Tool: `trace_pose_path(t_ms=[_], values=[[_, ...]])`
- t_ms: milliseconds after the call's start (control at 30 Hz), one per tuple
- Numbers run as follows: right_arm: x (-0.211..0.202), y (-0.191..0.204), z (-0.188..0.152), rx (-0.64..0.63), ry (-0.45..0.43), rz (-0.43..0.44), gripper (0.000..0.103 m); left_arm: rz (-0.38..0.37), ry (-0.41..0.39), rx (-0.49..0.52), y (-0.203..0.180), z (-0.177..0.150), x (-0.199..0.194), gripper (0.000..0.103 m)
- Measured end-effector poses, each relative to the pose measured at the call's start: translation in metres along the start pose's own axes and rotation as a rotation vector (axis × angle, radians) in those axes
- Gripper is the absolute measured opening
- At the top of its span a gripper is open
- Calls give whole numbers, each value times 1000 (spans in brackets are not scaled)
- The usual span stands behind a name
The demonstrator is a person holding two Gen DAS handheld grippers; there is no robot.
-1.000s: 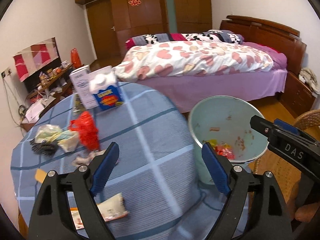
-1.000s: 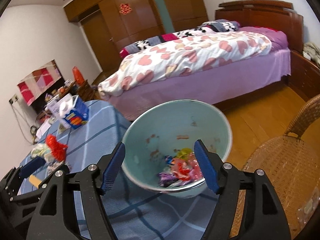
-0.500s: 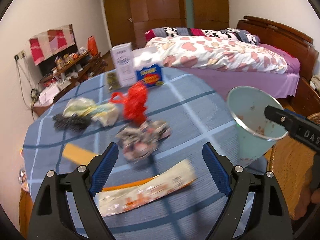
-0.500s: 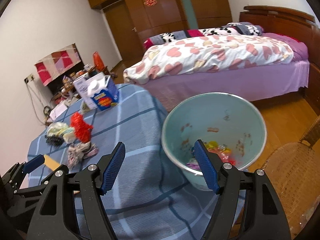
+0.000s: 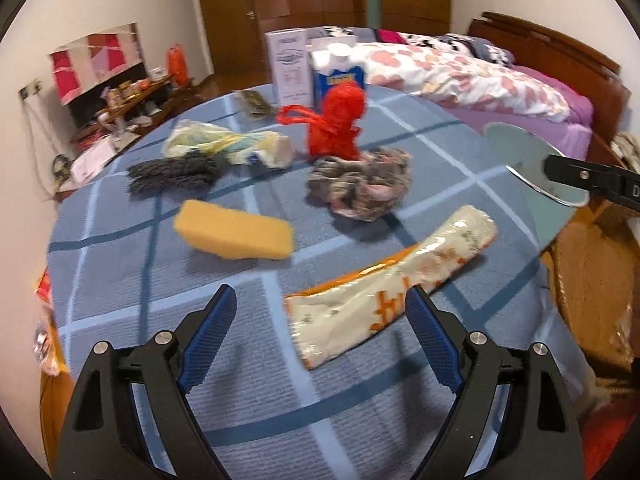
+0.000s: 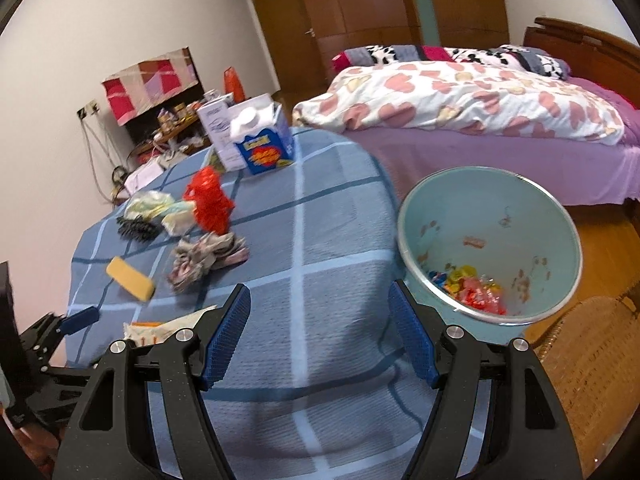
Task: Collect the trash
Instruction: 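Move both open tools back over the table trash, then grasp the long white printed wrapper with the left tool while the right tool grasps the grey crumpled rag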
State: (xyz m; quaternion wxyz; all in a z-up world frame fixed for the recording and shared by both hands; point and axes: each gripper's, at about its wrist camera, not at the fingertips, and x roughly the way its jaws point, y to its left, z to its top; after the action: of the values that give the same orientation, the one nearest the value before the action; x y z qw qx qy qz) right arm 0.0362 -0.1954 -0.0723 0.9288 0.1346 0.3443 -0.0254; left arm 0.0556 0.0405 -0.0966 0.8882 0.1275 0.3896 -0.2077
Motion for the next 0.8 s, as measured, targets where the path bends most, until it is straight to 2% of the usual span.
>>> trace_pose_path(t_ms=[100,200,233,267,333,367,467,600,800], values=[[-1,8,-2,-27,3,3,71,-16,1,81,-17,4,8,85],[-1,10,-1,-32,1,1,71,10,22,147,-29,5,22,81],[-2,9,-1,-31,0,-1,71,6,29,155,-30,6,25,74],[-2,9,-1,-29,-1,-3,71,-15,39,154,-30,6,26,60],[-2,8,0,-25,-1,-5,71,-48,47,149,-29,4,27,48],[-1,7,0,-20,0,-4,71,-60,43,159,-31,3,26,37],[2,7,0,-18,5,0,71,-36,29,173,-35,1,23,28],[6,12,2,-37,3,9,71,-63,1,102,-26,2,13,24],[21,20,12,-28,3,52,71,-91,-76,13,-4,8,-24,23]])
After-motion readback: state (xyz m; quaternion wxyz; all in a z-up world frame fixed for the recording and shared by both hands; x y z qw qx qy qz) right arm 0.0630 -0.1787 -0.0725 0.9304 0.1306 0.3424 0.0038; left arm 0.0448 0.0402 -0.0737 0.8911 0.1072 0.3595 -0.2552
